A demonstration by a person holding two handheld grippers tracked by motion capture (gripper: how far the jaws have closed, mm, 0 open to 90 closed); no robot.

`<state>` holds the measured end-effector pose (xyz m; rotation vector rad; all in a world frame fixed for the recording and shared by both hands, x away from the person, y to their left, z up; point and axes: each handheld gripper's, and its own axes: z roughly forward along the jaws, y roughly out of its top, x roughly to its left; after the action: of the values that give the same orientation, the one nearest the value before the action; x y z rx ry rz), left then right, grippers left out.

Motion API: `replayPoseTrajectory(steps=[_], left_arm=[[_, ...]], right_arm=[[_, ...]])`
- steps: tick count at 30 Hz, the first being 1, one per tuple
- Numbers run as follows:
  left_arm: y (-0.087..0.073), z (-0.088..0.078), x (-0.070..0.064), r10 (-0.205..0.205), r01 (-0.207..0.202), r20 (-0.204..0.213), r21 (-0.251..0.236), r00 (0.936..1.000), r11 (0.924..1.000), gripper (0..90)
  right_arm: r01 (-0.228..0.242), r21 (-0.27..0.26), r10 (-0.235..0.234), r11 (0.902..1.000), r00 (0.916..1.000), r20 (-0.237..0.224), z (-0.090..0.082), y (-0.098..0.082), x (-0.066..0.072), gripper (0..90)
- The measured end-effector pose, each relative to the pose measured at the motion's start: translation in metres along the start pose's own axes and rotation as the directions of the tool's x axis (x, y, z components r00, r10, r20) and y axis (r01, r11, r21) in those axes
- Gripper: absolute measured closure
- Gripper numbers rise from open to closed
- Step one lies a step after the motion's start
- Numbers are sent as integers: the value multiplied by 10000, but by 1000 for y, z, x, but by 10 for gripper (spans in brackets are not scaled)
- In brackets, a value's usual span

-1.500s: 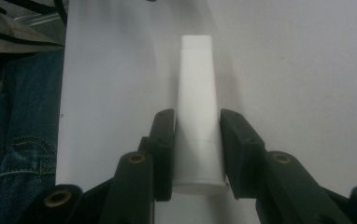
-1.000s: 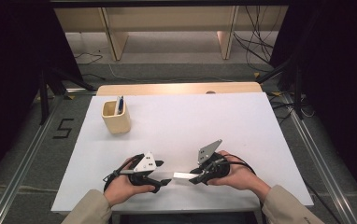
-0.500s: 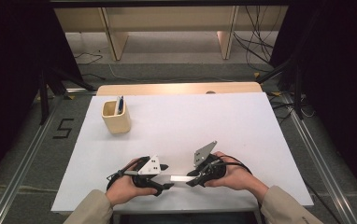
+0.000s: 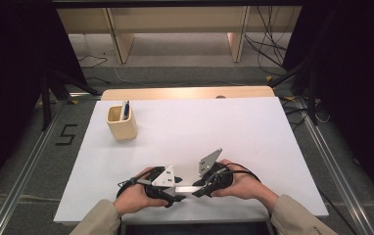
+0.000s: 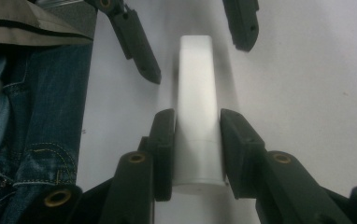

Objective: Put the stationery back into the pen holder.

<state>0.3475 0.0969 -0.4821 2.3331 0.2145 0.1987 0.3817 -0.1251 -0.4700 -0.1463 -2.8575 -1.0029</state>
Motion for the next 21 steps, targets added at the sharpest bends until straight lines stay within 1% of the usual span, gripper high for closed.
replayPoseTrajectory(steps=[1,2,5,8,12,13,14,15,17,18,19,21], left_arm=[[0,1,-1,2,-2,31,19,10000,10000,420],[1,2,-1,91,-91,38,93,10000,9999,422],[2,4,-1,209,-211,90,216,9997,9995,430],[4,5,0,341,-344,119,301,9993,9990,445],[6,7,0,423,-429,154,381,9990,9984,454],[6,8,0,408,-414,164,384,9990,9984,456],[6,9,0,398,-404,163,398,9991,9984,456],[7,9,0,493,-501,179,464,9986,9977,457],[8,10,0,499,-509,228,463,9985,9976,464],[8,11,0,507,-518,233,480,9984,9975,465],[9,11,0,582,-594,246,542,9980,9968,467],[9,11,0,609,-623,252,554,9978,9965,474]], right_arm=[[-21,1,21,10000,10000,18,0,0,0,674],[-17,32,17,10000,10000,-7,0,1,1,674],[76,-7,-76,10000,10000,13,1,2,0,674],[14,70,-14,10000,10000,-41,0,4,1,674],[110,-50,-110,9999,9999,-11,1,5,1,674],[158,-7,-158,9999,9999,-13,1,5,0,674],[140,-4,-140,9999,9999,-56,1,6,1,674],[94,29,-94,10000,9999,-56,1,6,1,674],[106,35,-106,9999,9999,-43,1,7,1,674],[196,-21,-196,9998,9998,-44,2,7,1,673],[179,-10,-179,9998,9998,-50,1,7,1,674],[158,-10,-158,9999,9999,-36,0,8,0,674]])
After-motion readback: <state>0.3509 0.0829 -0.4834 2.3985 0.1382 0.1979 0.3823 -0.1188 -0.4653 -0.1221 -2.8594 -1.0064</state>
